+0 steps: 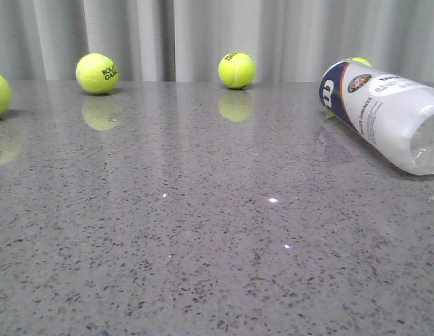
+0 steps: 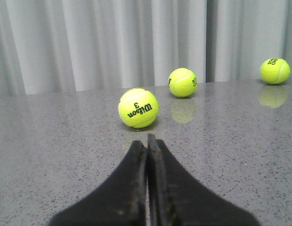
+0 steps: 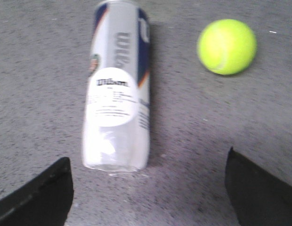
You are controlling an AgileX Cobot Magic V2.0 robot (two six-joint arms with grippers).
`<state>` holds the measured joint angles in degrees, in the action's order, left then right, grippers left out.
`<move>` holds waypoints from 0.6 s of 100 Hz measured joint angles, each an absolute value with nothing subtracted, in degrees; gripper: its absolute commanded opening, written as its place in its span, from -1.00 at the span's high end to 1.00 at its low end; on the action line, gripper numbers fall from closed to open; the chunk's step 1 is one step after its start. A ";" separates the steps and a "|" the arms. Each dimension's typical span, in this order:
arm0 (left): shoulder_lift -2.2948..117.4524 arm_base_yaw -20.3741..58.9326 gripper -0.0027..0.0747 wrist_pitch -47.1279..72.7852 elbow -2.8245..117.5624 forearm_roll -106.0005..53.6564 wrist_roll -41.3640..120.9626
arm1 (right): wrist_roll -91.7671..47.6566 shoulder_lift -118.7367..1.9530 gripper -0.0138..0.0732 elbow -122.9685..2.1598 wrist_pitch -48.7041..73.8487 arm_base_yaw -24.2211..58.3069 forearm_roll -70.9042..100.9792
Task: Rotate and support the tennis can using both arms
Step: 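Move the right gripper above the lying white Wilson can, then grasp the can with the right gripper and lift it toward the center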
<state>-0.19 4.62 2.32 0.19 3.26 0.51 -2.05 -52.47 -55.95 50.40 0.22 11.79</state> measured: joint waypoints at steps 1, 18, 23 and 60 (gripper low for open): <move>-0.19 4.62 0.99 2.32 0.19 3.26 0.51 | -2.64 -52.69 -0.80 -55.95 50.06 0.22 12.05; -0.19 4.62 0.99 2.32 0.19 3.26 0.51 | -7.72 -59.89 -0.80 -56.57 45.24 1.35 15.01; -0.19 4.62 0.99 2.32 0.19 3.26 0.51 | -8.66 -62.31 -0.80 -57.43 44.50 2.50 15.03; -0.19 4.62 0.99 2.32 0.19 3.26 0.51 | -10.22 -83.96 -0.80 -70.71 42.51 7.09 15.13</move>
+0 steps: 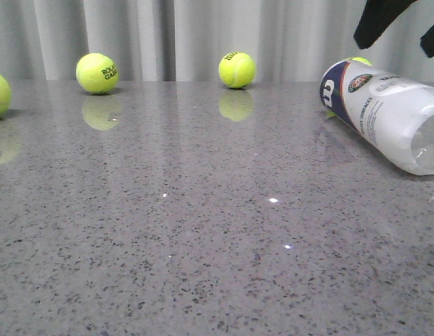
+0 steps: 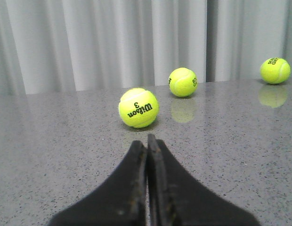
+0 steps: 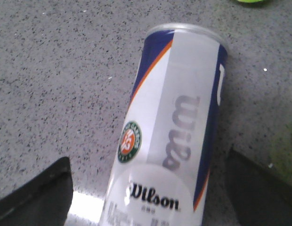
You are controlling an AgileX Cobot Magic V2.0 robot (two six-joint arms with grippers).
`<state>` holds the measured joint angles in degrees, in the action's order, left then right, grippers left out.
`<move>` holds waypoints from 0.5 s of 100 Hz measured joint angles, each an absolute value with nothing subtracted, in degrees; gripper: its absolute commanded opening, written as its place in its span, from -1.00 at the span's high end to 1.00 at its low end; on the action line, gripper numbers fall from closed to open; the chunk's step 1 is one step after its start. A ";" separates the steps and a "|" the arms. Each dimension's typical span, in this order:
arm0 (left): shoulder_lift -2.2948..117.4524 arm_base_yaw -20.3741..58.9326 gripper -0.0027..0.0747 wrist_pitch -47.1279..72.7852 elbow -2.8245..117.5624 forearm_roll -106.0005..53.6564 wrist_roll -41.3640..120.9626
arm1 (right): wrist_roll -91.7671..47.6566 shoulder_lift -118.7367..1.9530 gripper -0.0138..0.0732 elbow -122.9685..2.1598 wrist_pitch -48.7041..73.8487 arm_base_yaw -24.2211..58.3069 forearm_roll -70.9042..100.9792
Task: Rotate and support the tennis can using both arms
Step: 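Grasp the can with the right gripper and lift it toward the center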
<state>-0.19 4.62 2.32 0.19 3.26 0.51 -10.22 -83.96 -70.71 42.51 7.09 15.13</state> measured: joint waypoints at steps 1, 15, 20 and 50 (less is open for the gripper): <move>-0.19 4.62 0.99 2.32 0.19 3.26 0.51 | -10.22 -84.31 -0.80 -71.06 42.41 7.09 15.13; -0.19 4.62 0.99 2.32 0.19 3.26 0.51 | -10.22 -90.42 -0.80 -72.93 42.04 7.09 15.13; -0.19 4.62 0.99 2.32 0.19 3.26 0.51 | -10.22 -92.15 -0.80 -73.07 42.04 7.09 15.02; -0.19 4.62 0.99 2.32 0.19 3.26 0.51 | -10.22 -95.73 -0.46 -73.10 43.00 7.09 15.02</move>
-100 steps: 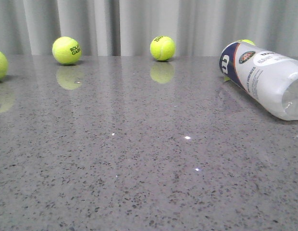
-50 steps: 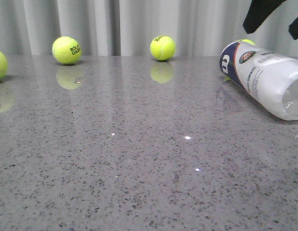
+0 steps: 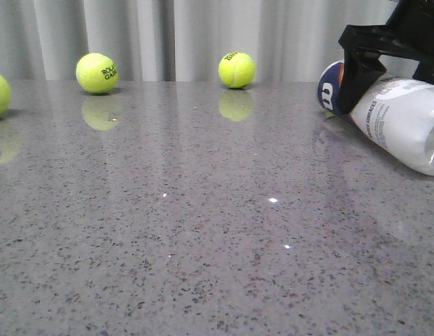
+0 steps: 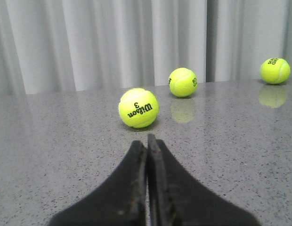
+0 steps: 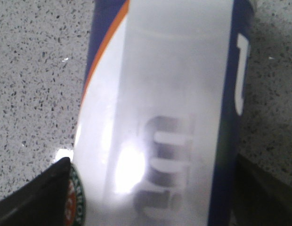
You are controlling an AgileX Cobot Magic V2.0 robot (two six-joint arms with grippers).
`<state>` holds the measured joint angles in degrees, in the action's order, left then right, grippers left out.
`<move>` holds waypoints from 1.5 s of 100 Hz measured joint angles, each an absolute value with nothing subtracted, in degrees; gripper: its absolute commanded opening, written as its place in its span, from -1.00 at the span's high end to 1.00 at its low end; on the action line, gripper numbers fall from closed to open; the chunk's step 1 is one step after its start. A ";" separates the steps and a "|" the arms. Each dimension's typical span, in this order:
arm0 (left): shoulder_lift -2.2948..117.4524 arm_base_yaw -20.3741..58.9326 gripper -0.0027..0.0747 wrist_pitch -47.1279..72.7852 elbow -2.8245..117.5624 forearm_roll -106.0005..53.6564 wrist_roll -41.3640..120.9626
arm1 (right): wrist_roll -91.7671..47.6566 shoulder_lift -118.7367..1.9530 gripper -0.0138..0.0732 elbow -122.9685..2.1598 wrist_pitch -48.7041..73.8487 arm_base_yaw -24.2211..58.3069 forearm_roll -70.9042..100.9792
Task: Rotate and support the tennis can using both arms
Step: 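Grasp the can with the right gripper and lift it toward the center, then lower the can onto the table center with the right gripper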
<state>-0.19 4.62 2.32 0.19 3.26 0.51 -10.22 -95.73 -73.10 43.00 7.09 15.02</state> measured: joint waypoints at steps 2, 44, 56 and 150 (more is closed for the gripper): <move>-0.19 4.62 0.99 2.32 0.19 3.26 0.51 | -10.22 -95.73 -0.38 -73.21 43.13 7.09 15.02; -0.19 4.62 0.99 2.32 0.19 3.26 0.51 | -14.52 -94.58 0.09 -88.06 59.01 9.63 14.45; -0.19 4.62 0.99 2.32 0.19 3.26 0.51 | -22.81 -94.49 0.09 -93.62 61.81 13.91 14.45; -0.19 4.62 0.99 2.32 0.19 3.26 0.51 | -68.81 -108.18 0.09 -95.47 60.34 32.20 14.45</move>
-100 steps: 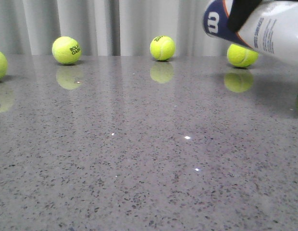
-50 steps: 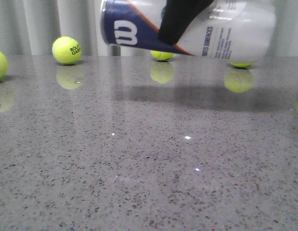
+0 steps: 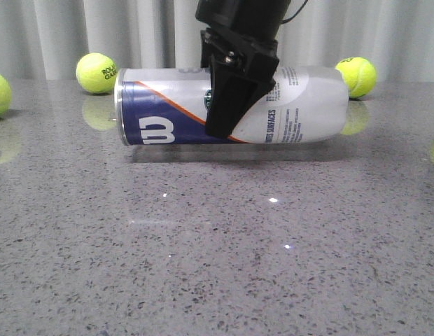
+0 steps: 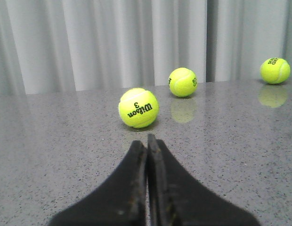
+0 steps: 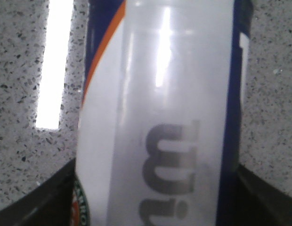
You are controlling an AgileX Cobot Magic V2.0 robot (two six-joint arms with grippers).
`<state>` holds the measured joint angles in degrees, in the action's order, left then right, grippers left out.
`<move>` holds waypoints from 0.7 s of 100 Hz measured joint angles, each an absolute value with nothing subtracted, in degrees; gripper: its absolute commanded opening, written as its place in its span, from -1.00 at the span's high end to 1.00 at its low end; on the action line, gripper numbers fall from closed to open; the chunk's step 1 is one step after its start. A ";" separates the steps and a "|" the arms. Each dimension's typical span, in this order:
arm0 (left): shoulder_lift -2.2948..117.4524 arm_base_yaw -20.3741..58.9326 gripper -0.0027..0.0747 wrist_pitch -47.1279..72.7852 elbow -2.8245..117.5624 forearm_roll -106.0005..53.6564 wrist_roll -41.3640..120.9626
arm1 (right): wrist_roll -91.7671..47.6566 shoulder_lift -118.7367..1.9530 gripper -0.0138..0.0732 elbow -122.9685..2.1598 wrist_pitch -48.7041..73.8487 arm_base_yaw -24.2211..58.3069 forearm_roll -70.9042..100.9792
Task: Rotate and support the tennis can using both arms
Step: 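Lower the can onto the table center with the right gripper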
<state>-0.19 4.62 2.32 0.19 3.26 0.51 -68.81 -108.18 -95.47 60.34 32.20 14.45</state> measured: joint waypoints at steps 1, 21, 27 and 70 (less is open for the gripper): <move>-0.19 4.62 0.99 2.32 0.19 3.26 0.51 | -68.81 -108.18 0.08 -95.47 60.49 32.20 14.45; -0.19 4.62 0.99 2.32 0.19 3.26 0.51 | -68.81 -108.18 -0.23 -95.47 61.84 32.20 14.45; -0.19 4.62 0.99 2.32 0.19 3.26 0.51 | -68.81 -108.18 -0.51 -95.47 62.12 32.20 14.45; -0.19 4.62 0.99 2.32 0.19 3.26 0.51 | -68.71 -108.18 -0.81 -95.55 62.99 32.20 14.45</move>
